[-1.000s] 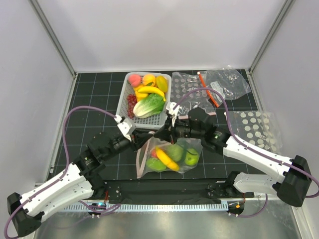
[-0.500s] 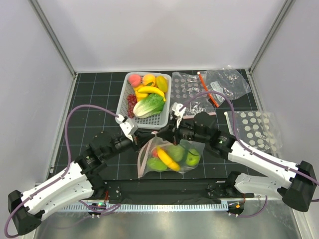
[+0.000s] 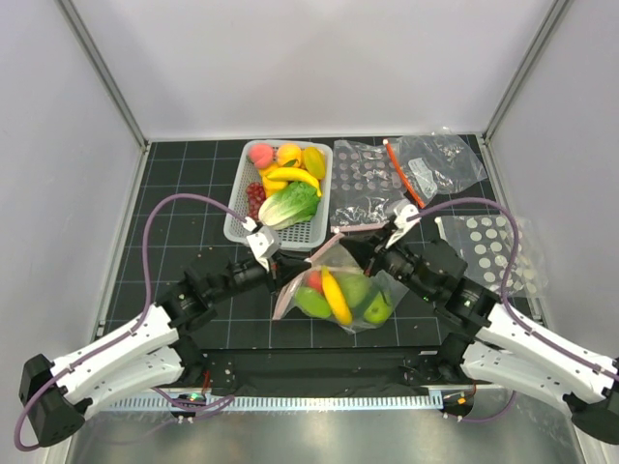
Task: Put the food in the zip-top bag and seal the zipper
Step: Zip the zipper food storage bag at the center of the board.
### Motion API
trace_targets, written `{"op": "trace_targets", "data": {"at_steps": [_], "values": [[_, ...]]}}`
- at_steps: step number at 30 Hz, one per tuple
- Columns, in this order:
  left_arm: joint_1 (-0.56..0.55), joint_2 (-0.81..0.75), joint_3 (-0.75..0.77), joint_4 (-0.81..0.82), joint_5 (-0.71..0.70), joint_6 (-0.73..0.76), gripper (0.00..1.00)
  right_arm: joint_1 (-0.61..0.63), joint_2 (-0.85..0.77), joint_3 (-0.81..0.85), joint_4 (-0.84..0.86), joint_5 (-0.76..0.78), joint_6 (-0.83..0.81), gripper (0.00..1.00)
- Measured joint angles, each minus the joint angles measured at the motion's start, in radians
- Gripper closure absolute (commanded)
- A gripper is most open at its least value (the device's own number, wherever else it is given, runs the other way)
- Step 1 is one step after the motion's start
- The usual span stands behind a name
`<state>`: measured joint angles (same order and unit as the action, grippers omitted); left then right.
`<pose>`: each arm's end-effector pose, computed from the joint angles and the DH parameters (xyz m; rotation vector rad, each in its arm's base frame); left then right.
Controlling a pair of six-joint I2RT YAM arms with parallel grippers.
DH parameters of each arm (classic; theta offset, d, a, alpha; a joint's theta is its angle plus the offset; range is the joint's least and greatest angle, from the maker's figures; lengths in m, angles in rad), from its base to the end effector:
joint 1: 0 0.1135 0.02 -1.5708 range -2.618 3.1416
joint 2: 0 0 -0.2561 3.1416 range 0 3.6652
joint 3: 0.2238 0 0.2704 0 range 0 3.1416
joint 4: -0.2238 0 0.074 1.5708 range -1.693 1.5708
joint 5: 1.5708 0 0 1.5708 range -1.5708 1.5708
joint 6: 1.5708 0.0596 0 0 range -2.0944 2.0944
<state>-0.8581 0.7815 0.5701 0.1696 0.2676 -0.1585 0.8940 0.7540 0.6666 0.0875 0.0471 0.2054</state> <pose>0.1450 -0.1919 0.2917 0.7848 1.5141 -0.9884 0.1492 0.1812 0.3256 -0.5143 1.5483 0.8194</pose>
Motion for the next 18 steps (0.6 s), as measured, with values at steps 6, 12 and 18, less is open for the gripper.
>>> {"op": "trace_targets", "data": {"at_steps": [6,12,18], "values": [[0.000,0.041,0.011,0.009,0.021,-0.010,1.00,0.002,-0.138,-0.050,-0.003,0.261,0.008,0.99],[0.000,0.055,0.019,0.005,0.021,-0.018,1.00,0.003,-0.217,-0.077,0.002,0.587,0.022,0.99],[-0.001,0.054,0.019,-0.002,0.014,-0.021,1.00,0.003,-0.228,-0.105,0.053,0.860,0.034,0.99]]}}
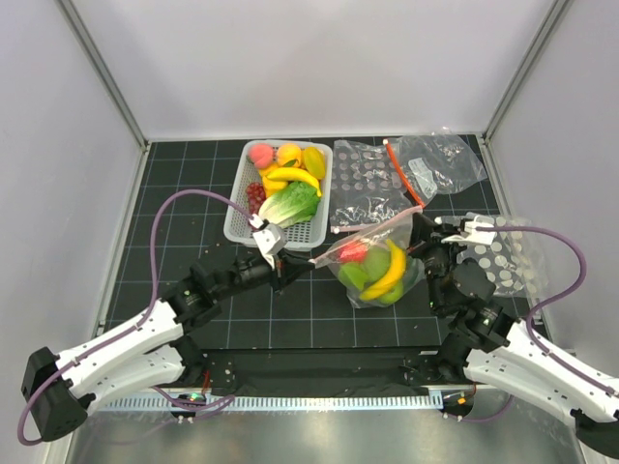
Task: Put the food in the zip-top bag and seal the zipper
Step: Zip the zipper food storage bag at the center of the board, then place the zipper food storage bag at the center of the board.
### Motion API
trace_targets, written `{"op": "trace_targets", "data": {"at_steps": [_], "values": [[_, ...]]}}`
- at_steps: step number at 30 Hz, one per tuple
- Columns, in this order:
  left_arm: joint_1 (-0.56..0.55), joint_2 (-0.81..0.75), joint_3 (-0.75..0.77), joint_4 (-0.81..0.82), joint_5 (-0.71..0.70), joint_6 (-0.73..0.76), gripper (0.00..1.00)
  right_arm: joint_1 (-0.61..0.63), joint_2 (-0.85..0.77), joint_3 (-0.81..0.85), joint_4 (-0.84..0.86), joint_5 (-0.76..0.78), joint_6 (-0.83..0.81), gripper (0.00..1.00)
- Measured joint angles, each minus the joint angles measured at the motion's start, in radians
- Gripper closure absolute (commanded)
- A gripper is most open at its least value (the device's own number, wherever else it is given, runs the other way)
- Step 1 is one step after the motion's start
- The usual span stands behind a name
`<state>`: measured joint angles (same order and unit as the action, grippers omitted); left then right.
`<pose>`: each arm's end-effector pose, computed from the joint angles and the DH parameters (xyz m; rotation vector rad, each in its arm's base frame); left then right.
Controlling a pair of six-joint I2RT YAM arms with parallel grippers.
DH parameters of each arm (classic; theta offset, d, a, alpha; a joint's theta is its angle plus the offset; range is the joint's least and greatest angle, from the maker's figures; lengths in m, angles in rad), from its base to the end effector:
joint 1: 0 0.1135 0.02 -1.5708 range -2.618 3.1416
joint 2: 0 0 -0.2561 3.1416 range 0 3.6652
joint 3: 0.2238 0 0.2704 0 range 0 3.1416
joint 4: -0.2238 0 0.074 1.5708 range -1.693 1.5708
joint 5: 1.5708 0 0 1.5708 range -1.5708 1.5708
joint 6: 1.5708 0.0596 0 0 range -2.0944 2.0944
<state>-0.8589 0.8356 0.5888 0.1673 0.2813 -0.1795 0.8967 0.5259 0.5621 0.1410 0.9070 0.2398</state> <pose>0.1504 -0.1996 0.2868 0.7920 1.5602 -1.0082 0.1420 0.1026 0.3311 0.2903 1.4398 0.2948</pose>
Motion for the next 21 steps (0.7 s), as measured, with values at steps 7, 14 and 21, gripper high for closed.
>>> {"op": "trace_targets", "data": {"at_steps": [7,14,21], "values": [[-0.007,-0.033,0.009,-0.020,-0.137,-0.027,1.00,0.000,0.047,-0.013,0.060,0.031,0.008,0.99],[-0.011,-0.170,0.009,-0.138,-0.457,-0.071,1.00,-0.005,0.216,0.025,0.107,-0.103,0.026,0.99],[-0.011,-0.299,-0.006,-0.221,-0.698,-0.077,0.79,-0.009,0.431,0.166,0.141,-0.246,0.029,0.59]]}}
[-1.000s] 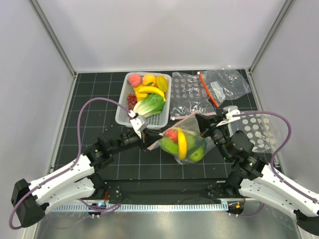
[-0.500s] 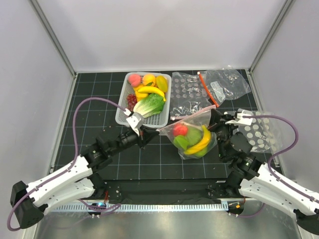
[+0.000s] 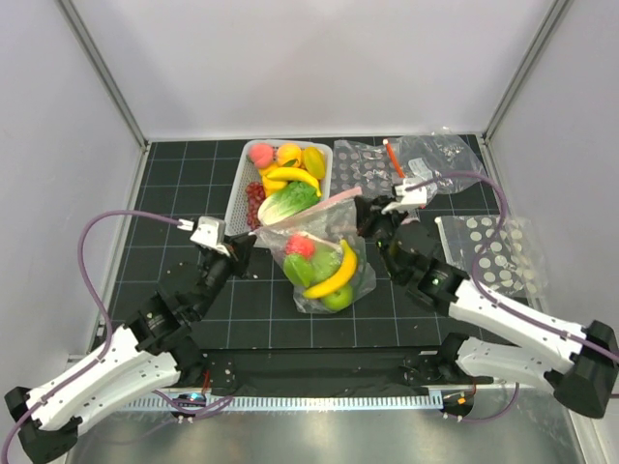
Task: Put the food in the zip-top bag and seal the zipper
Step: Place the zipper food storage bag at the center of the board.
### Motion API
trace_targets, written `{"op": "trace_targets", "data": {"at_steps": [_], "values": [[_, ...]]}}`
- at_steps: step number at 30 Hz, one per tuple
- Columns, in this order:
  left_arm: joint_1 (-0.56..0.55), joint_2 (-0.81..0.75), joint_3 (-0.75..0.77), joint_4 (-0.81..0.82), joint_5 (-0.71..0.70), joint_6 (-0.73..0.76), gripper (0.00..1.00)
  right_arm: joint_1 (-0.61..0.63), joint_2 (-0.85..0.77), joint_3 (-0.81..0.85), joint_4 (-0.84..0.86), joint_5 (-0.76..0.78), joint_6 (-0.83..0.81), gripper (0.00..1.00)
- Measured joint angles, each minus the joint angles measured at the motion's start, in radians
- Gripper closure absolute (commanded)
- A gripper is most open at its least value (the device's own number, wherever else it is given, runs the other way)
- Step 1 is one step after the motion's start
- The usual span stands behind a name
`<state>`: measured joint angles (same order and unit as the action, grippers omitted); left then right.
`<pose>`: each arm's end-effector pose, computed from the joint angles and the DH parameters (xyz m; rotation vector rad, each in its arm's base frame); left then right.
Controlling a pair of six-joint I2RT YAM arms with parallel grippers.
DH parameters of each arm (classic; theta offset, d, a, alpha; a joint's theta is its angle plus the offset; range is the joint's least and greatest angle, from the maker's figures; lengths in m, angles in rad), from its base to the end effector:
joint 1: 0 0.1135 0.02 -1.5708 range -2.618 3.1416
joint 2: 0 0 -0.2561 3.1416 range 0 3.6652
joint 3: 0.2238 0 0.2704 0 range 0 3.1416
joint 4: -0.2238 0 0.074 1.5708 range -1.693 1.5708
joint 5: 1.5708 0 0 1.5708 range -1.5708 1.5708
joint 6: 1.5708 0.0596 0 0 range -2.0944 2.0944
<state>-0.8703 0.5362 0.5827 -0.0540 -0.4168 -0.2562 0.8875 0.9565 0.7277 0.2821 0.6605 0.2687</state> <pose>0.1402 -0.1289 0.3156 0.1605 1.5967 -0.5515 0.1948 0.1814 0.3279 0.0580 1.5424 0.4199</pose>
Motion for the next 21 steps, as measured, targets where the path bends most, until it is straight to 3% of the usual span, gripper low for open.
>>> {"op": "trace_targets", "data": {"at_steps": [2,3,8,21], "values": [[0.001,-0.011,0.000,-0.019,-0.068,0.005,0.56,-0.005,0.067,0.057,0.000,0.002,0.003,0.22],[0.003,-0.015,0.000,-0.029,-0.108,0.008,0.39,-0.013,0.089,0.077,0.000,0.008,0.003,0.01],[0.009,-0.044,-0.002,-0.050,-0.200,0.002,0.22,-0.035,0.067,0.089,-0.034,0.035,-0.003,0.01],[0.009,-0.195,-0.057,-0.055,-0.145,-0.006,0.20,-0.035,-0.272,-0.012,-0.084,0.177,0.066,0.00]]}}
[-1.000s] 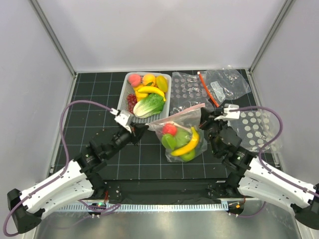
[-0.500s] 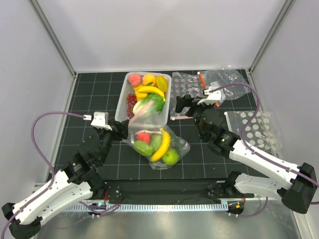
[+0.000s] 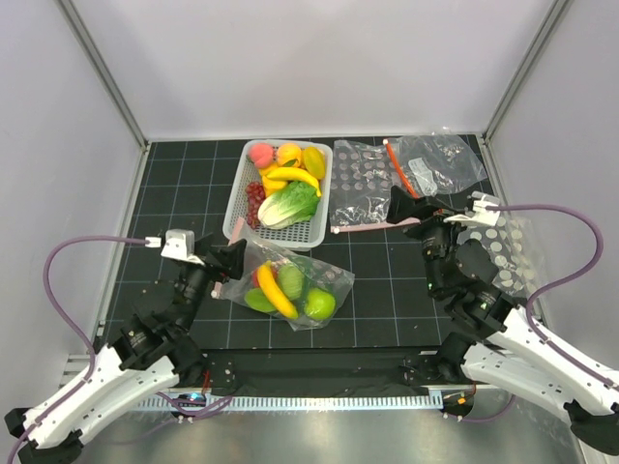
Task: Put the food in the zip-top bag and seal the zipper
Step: Place the zipper food storage bag at the center of the board, then reset both arms
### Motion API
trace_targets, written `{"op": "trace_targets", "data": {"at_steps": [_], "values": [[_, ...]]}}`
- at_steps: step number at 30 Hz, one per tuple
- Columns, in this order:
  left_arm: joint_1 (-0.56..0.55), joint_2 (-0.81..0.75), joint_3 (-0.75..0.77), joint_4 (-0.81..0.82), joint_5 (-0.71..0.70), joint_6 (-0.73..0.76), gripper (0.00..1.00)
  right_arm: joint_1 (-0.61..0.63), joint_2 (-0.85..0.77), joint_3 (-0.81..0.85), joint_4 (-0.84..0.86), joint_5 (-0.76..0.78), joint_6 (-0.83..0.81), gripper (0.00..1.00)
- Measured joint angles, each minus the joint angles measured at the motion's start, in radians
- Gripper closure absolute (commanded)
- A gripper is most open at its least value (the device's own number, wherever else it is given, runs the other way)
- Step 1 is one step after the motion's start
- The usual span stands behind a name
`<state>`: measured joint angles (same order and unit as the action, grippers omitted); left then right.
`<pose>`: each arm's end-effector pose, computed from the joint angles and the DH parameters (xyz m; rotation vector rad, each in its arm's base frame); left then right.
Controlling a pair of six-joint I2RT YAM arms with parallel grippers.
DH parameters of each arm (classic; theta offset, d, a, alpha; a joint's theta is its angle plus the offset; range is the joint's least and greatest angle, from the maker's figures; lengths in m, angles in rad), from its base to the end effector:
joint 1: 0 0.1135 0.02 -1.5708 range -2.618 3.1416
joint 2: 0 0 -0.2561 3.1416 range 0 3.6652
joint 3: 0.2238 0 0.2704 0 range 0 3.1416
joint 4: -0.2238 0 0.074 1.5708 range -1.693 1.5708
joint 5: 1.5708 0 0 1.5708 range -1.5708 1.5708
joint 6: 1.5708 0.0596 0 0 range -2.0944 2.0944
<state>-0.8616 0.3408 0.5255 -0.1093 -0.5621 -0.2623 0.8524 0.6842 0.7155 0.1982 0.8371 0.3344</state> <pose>0.1223 -0.0938 0.3159 -0.0033 1.5261 -0.4813 0.1611 0.1170 0.3695 0.3569 1.3858 0.4195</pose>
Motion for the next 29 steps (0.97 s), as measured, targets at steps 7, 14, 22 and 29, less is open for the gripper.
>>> {"op": "trace_targets", "data": {"at_steps": [7,14,22,29], "values": [[0.000,-0.053,-0.028,0.001,0.007,0.000,0.18,0.000,-0.031,-0.058,-0.004,0.047,0.009,0.00],[0.000,-0.074,-0.040,0.006,0.006,-0.006,0.00,0.000,-0.050,-0.074,0.005,0.064,0.009,0.00],[0.000,-0.088,-0.049,0.006,0.006,-0.020,0.00,0.000,-0.054,-0.081,0.015,0.070,0.008,0.00],[0.000,-0.089,-0.051,0.007,0.006,-0.023,0.00,0.000,-0.053,-0.087,0.015,0.067,0.005,0.00]]}}
